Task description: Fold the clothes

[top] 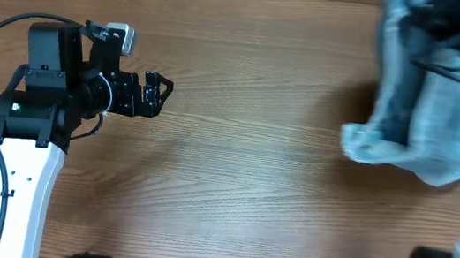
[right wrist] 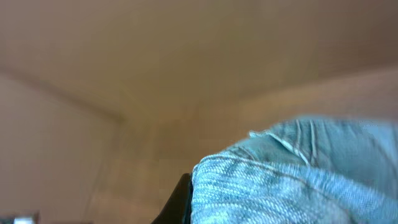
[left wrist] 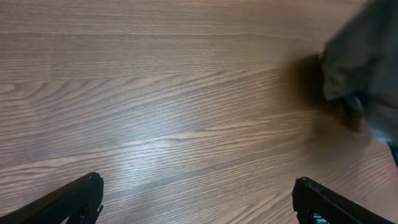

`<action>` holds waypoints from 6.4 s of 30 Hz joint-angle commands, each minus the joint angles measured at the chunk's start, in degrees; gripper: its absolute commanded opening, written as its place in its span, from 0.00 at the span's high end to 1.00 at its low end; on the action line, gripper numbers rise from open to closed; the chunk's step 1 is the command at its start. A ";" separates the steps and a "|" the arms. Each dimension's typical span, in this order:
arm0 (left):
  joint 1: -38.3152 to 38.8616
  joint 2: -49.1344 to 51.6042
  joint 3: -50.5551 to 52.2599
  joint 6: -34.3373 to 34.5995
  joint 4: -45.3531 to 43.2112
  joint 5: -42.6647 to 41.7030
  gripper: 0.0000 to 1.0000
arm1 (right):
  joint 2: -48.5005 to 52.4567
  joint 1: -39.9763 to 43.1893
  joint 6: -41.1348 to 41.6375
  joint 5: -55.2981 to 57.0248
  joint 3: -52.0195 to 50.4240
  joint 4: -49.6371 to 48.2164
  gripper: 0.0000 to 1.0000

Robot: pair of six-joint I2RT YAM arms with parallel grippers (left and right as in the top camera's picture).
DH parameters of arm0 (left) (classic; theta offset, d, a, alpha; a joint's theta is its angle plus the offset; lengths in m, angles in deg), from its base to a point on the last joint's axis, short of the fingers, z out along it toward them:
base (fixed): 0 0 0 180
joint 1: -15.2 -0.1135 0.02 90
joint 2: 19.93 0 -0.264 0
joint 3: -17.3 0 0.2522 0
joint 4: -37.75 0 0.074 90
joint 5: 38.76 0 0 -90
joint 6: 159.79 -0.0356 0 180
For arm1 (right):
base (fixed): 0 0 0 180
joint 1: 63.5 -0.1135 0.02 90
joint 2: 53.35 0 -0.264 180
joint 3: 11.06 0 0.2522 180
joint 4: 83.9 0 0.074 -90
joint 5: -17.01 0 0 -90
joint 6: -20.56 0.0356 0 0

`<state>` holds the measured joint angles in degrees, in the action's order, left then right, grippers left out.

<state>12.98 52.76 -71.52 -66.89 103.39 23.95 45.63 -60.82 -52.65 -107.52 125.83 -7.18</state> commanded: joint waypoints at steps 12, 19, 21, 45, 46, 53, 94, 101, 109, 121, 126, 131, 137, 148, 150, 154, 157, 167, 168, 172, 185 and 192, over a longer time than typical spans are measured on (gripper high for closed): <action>0.37 0.20 -1.49 0.55 -0.04 0.92 0.00 | -10.05 -8.81 -9.33 19.39 1.46 20.76 0.96; 0.37 0.20 -1.49 0.55 -0.72 0.90 0.00 | -19.26 -7.10 0.07 45.40 2.38 12.24 0.95; 0.37 0.20 -1.49 0.55 -0.72 0.90 0.00 | -20.02 -5.42 4.61 43.60 2.75 9.88 0.96; 0.37 0.20 -1.49 0.57 -1.29 0.87 0.00 | -21.18 0.85 7.56 56.61 4.42 30.91 0.96; 0.37 0.20 -1.49 0.57 -1.27 0.87 0.00 | -21.51 1.62 7.63 59.52 4.42 29.38 0.96; 0.37 0.20 -1.49 0.57 -0.81 0.87 0.00 | -21.66 5.64 0.00 62.16 5.86 11.26 0.96; 0.37 0.20 -1.49 0.55 -0.81 0.90 0.00 | 18.69 -39.56 -8.59 32.96 4.81 14.32 0.34; 0.37 0.20 -1.49 0.52 -0.92 0.92 0.00 | 18.73 -30.01 0.66 32.92 4.70 24.94 0.12; 0.37 0.20 -1.49 0.55 -0.63 0.90 0.00 | 18.73 -21.59 0.79 26.64 -9.07 25.40 0.09; 0.37 0.20 -1.49 0.52 -0.76 0.92 0.00 | 18.71 -23.61 0.94 21.75 -34.32 9.16 0.41; 0.37 0.20 -1.49 0.52 -1.11 0.94 0.00 | 15.58 -23.61 0.81 21.84 -33.22 9.38 0.85; 0.37 0.20 -1.49 0.52 -1.16 0.92 0.00 | 6.27 -23.61 0.83 23.02 -29.03 10.25 0.96; 0.37 0.20 -1.49 0.55 -1.14 0.92 0.00 | -0.02 -23.61 0.81 17.11 -21.42 -4.00 0.96; 0.37 0.20 -1.49 0.57 -0.63 0.70 0.00 | 16.68 -32.63 11.76 -0.66 -20.83 -55.39 0.45; 0.37 0.20 -1.49 0.57 -0.17 0.68 0.00 | 19.89 -33.48 10.93 -2.10 -20.83 -54.21 0.47; 0.37 0.20 -1.49 0.57 0.44 0.70 0.00 | 20.59 -32.57 1.95 -2.16 -20.70 -45.97 0.34; 0.37 0.20 -1.49 0.55 0.50 0.70 0.00 | 18.82 -29.97 -0.46 0.81 -20.61 -38.12 0.32; 0.39 0.37 -1.49 0.52 -0.33 0.76 0.00 | 16.74 -22.08 -3.82 6.93 -20.63 -11.26 0.25; 0.52 0.52 -1.49 0.50 -0.31 0.94 0.00 | 16.74 -22.25 -3.82 6.95 -20.63 -10.21 0.23; 2.10 3.17 -1.49 0.13 0.46 5.11 0.00 | 16.76 -22.86 -3.72 7.98 -20.74 -6.80 0.22; 11.26 15.08 -1.49 -0.17 -1.46 14.49 0.00 | 16.90 -11.96 0.81 24.24 -20.87 -2.14 0.12; 11.26 14.88 -1.51 1.01 -2.03 15.26 0.00 | 19.43 -4.48 0.70 22.36 -25.22 -5.79 0.11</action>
<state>24.11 68.16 -71.83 -66.72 101.53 37.76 64.56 -66.83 -52.28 -84.57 102.77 -11.26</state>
